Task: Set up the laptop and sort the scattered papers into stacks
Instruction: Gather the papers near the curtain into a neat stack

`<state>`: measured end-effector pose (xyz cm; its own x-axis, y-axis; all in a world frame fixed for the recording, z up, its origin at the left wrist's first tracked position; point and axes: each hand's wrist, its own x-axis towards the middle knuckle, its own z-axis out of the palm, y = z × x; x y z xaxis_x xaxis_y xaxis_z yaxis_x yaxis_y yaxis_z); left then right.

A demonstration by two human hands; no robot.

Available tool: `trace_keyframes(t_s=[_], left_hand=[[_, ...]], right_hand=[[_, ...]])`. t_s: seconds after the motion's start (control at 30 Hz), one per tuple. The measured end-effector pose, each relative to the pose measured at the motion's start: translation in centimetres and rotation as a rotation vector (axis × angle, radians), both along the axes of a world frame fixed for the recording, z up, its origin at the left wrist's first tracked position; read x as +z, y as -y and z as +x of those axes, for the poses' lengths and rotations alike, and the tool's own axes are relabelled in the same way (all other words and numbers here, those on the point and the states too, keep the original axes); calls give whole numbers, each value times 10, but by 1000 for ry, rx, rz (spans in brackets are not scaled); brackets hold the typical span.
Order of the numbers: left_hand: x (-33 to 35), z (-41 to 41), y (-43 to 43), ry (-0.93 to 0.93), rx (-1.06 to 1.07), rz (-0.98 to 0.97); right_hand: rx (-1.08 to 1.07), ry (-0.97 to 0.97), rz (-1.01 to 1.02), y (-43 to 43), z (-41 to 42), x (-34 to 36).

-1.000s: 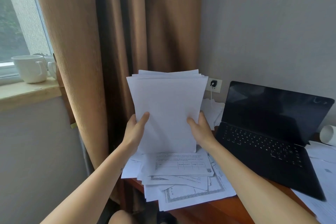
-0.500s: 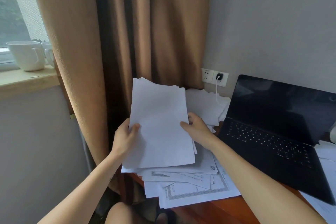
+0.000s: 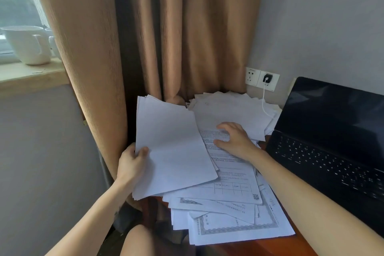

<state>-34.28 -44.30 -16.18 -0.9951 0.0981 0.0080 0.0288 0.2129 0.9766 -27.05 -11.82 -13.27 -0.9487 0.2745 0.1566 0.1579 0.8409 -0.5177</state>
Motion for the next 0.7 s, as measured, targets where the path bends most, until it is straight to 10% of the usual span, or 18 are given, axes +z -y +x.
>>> trace_keyframes(t_s=[0.17, 0.7], left_hand=[[-6, 1, 2, 27, 36, 43], [-5, -10, -4, 32, 34, 36]], right_hand=[[-14, 209, 177, -13, -14, -3], [140, -97, 911, -52, -46, -18]])
